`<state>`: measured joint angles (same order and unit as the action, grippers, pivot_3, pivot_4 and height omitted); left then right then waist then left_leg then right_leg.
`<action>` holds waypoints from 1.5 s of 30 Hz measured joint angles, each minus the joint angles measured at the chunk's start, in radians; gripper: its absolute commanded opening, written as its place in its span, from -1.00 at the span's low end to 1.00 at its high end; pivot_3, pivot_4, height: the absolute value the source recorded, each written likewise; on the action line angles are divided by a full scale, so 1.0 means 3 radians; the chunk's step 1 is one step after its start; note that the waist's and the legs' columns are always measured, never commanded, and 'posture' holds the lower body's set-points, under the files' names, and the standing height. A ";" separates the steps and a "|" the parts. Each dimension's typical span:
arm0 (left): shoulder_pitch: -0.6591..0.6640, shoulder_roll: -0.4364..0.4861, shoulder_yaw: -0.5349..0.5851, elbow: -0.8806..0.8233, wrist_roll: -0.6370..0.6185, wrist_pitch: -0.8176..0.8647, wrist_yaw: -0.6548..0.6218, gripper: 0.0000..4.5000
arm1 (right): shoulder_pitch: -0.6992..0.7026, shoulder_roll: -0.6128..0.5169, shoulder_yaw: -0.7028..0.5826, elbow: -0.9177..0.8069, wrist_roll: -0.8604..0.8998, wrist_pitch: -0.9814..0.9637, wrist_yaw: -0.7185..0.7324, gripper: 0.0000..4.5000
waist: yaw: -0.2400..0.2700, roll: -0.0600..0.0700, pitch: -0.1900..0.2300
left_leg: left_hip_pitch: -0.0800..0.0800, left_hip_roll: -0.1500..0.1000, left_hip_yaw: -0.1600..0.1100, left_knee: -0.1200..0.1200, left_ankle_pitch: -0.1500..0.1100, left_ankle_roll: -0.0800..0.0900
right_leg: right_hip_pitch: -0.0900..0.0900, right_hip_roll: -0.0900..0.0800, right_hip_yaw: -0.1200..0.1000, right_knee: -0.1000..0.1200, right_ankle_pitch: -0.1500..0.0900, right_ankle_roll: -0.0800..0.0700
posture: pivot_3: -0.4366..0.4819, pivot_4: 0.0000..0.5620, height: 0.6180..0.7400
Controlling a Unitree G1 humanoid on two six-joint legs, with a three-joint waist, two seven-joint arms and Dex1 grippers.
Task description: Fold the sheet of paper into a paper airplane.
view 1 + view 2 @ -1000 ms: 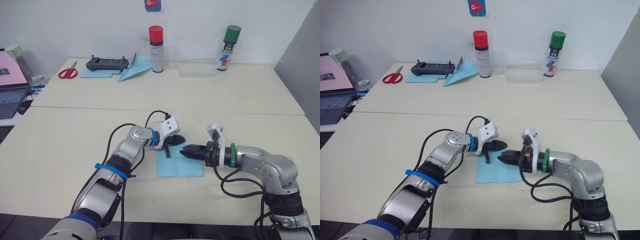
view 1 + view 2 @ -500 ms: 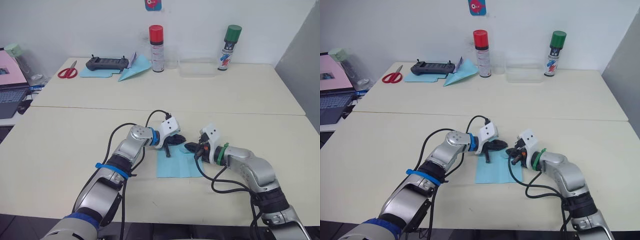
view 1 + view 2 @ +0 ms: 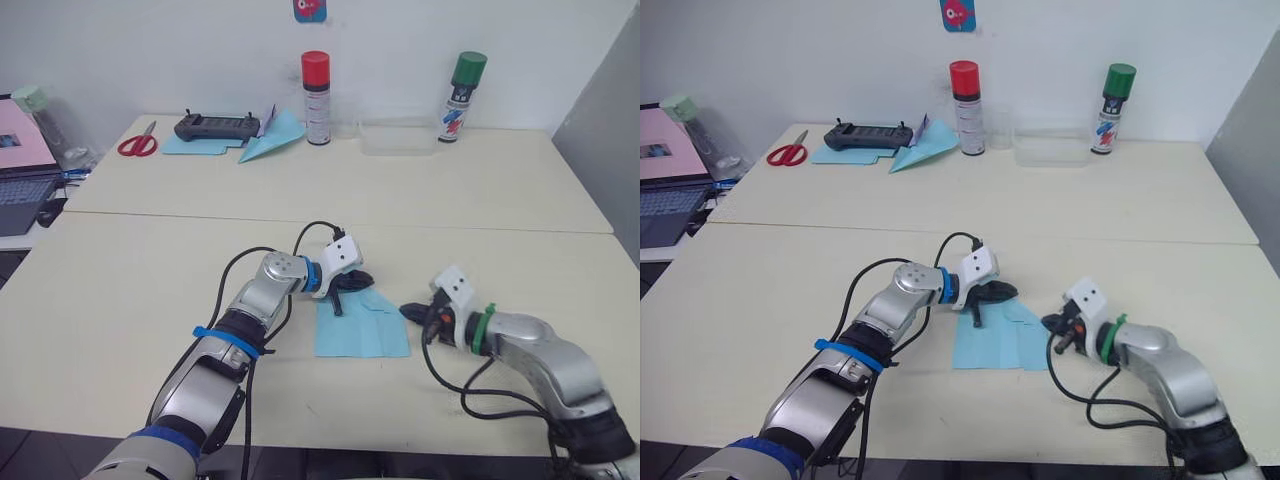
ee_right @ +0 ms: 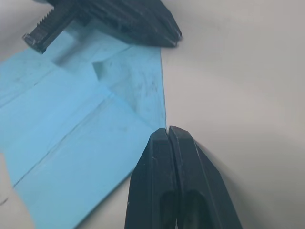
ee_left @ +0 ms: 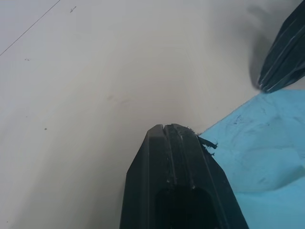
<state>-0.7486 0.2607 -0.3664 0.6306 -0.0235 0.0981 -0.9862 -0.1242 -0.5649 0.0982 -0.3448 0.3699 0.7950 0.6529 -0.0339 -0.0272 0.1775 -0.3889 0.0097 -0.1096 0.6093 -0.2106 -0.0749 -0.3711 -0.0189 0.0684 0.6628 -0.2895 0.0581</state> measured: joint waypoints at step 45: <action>0.0252 0.0010 0.0082 -0.0531 -0.0110 0.0379 -0.0217 -1.00 | -0.0562 0.0410 0.0671 0.0602 -0.0450 -0.0670 0.0236 -0.99 | -0.0003 0.0000 0.0001 | -0.0015 0.0000 -0.0004 -0.0002 0.0000 0.0000 | -0.0012 0.0001 -0.0003 -0.0001 0.0004 0.0004 | -0.05 -0.47 1.00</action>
<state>-0.6731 0.2638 -0.3418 0.4712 -0.0565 0.2119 -1.0514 -0.2927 -0.4419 0.2994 -0.1642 0.2350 0.5939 0.7236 -0.0347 -0.0271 0.1778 -0.3934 0.0096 -0.1109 0.6088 -0.2106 -0.0748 -0.3747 -0.0188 0.0674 0.6624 -0.2884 0.0593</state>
